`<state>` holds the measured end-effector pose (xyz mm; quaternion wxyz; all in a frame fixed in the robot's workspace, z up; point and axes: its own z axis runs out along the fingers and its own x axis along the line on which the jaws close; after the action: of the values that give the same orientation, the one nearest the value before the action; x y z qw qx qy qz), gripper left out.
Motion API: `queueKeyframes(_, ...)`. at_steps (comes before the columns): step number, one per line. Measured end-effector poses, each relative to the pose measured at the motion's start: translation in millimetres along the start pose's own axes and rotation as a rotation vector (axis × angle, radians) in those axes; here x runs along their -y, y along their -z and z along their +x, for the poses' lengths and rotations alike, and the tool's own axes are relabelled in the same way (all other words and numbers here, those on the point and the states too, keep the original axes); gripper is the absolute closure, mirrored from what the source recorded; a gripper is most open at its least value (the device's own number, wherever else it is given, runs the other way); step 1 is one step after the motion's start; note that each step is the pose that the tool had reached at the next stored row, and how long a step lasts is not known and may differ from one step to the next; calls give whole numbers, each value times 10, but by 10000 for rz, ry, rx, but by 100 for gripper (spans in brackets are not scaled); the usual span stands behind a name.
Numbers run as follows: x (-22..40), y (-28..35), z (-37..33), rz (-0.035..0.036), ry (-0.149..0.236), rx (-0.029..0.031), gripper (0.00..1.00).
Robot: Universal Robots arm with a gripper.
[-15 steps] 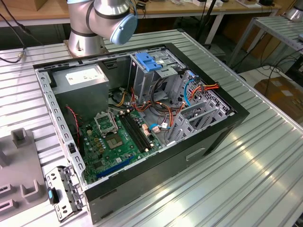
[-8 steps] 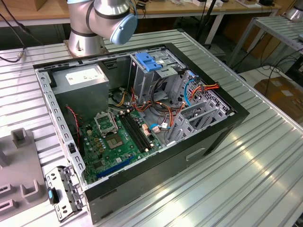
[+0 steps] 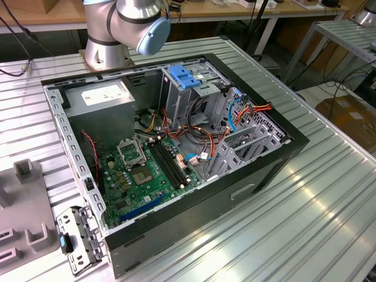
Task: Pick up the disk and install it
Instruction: 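Pick up the disk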
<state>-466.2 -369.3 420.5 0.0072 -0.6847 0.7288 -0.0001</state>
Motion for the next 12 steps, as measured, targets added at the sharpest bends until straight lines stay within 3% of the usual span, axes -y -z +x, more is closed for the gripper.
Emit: queueKeyframes(12,1,65,-1,0,0,-1,63)
